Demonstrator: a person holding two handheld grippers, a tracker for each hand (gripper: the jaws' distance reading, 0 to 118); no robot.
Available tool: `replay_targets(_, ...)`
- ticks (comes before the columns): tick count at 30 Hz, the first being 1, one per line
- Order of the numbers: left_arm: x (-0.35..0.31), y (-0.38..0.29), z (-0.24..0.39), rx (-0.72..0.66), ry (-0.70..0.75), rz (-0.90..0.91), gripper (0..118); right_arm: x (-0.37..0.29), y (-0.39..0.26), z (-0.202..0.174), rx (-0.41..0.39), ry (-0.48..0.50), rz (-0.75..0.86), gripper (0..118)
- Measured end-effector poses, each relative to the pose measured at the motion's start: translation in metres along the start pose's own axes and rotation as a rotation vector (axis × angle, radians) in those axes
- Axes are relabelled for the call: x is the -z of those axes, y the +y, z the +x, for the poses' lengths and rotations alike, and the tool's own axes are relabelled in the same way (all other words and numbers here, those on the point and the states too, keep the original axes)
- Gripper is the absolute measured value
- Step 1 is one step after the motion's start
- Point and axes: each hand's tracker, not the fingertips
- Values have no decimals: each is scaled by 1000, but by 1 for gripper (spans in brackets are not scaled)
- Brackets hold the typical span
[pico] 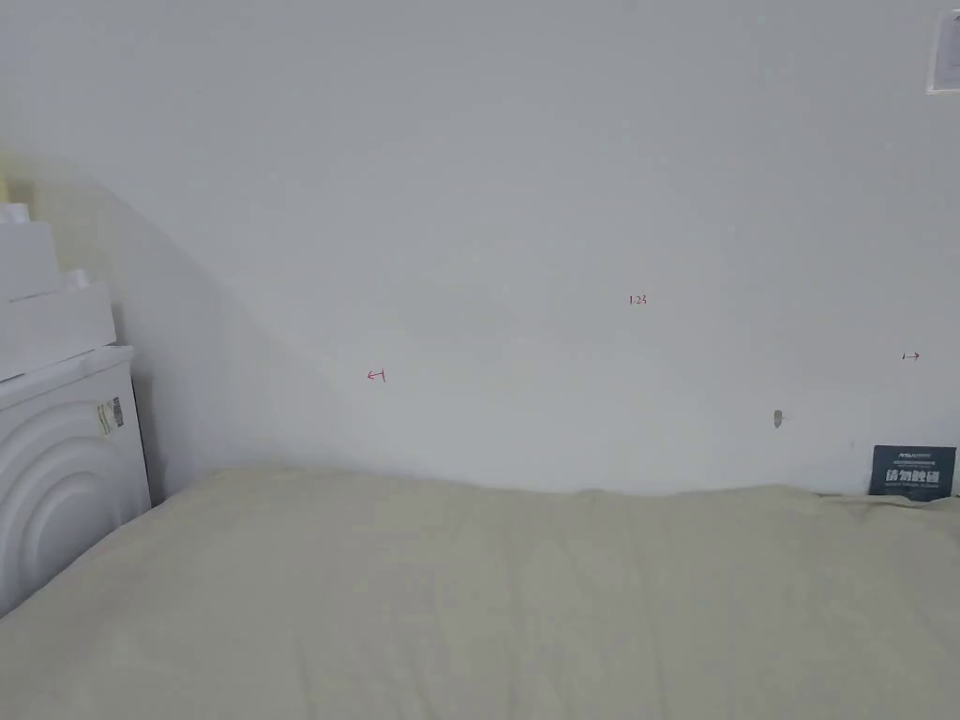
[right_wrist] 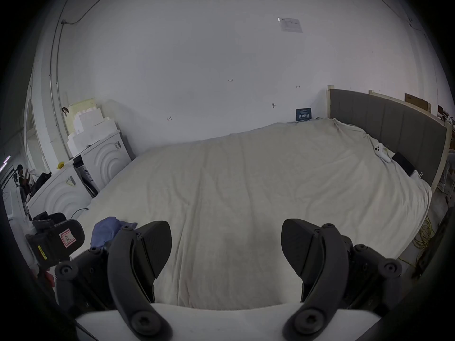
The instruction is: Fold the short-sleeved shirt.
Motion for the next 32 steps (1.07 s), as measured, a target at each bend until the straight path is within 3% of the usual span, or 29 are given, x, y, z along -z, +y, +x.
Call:
replay_targets(5,1,1,0,5,0,2,118,3,-1,-2,-8,-24,-7,94)
replay_targets(8,1,1,0,4,-2,-1,118,4,-2,2,82,-14,2,94)
replay_targets(11,1,1,-2,-7,4,-5,118,-5,-4,3,86,-10,72,94)
replay_targets(16,0,2,-4,-12,16,-1,118,-11,-7,14,30,120,151,94)
replay_targets(20,0,-1,-4,-3,16,-2,118,-7,-8,12,7,98,83,94)
replay_targets(26,0,-1,-7,-9,23,-11,118,-4,-13,-2,-114,81,63,94)
replay_targets(32,1,-1,-9,-15,29,-14,118,-4,-12,-8,-130,128,72,94)
